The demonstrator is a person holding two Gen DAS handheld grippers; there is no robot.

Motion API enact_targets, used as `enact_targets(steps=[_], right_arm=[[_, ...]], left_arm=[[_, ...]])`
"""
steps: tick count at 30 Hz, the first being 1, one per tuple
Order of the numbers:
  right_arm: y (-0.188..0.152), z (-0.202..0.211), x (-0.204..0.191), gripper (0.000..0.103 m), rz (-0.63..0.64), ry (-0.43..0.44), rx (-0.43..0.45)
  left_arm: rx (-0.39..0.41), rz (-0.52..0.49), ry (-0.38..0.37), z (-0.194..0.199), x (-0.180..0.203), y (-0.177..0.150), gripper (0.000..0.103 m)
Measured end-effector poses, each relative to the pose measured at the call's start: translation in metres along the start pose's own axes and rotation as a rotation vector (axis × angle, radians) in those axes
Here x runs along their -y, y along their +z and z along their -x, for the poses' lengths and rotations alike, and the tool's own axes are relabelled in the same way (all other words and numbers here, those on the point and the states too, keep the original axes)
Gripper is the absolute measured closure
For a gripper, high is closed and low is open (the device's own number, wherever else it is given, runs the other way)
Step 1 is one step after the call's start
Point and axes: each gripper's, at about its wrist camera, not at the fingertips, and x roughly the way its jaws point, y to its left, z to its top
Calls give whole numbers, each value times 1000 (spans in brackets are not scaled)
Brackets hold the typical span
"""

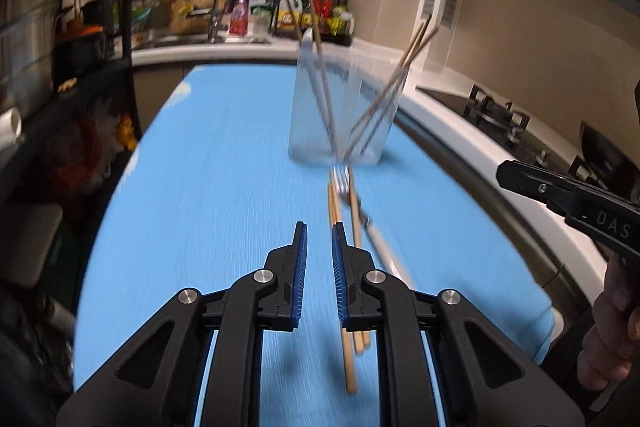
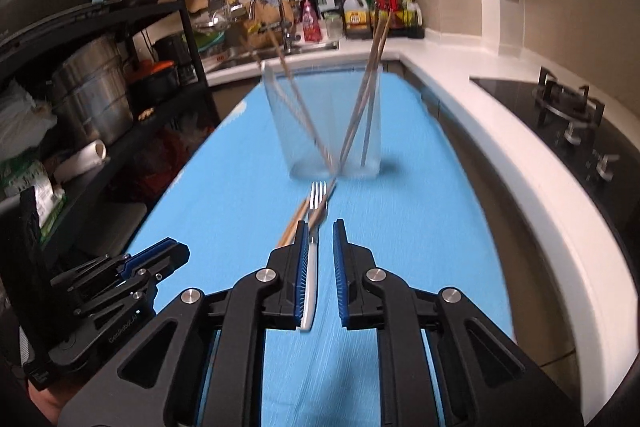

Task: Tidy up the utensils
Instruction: 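Lower the right gripper onto the white-handled fork while the left gripper approaches a chopstick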

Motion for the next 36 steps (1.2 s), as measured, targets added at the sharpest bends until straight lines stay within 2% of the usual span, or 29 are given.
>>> enact_targets(steps=[5,9,17,27,29,31,36], right_arm=[[-34,-33,2,88,-53,22,-66],[-45,-56,0,86,-88,53,-116],[-57,-77,-11,85,-62,33,-158],[-61,-86,-13,85,-24,12,-187],[-61,-85,-13,86,-17,7,-187],[-60,-83,-14,86,-16,4,-188],[-64,-64,-9,86,-23,-38,-189]], left_arm=[[-62,72,-3,-8,-6,-44,90],[-95,96,-15,-13,-5,-66,90],[-90,38,-25,-13,13,-77,89],[-73,-81,49,-12,32,-85,91],[-67,-81,62,-10,32,-85,96],[-63,-65,65,-9,29,-85,96],[-46,-12,129,-6,14,-85,97]])
